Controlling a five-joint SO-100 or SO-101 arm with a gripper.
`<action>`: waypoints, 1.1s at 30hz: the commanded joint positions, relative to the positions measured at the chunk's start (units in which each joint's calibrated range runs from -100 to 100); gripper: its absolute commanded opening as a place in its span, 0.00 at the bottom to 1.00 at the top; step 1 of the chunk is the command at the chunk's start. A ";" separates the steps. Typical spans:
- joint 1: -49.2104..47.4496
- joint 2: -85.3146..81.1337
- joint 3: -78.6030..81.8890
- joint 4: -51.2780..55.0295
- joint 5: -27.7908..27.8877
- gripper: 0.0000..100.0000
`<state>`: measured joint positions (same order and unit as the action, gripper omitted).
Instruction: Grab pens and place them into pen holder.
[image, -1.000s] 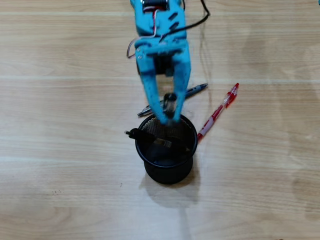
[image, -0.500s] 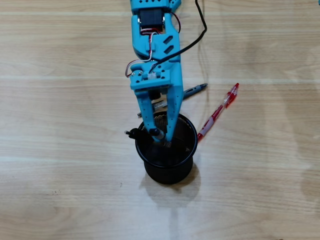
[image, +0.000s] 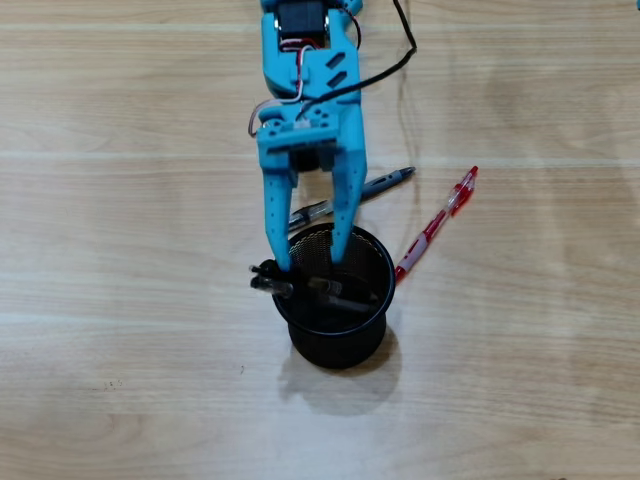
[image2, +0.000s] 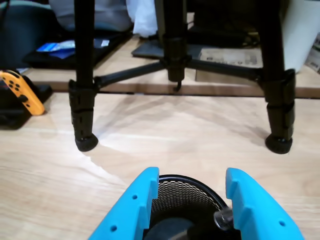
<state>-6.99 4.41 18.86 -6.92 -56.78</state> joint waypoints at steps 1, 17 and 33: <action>0.32 -11.17 3.44 4.55 0.26 0.16; -0.77 -36.04 6.15 52.77 13.98 0.02; -12.30 -37.80 12.64 60.26 33.94 0.03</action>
<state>-17.37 -31.64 29.07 53.20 -24.99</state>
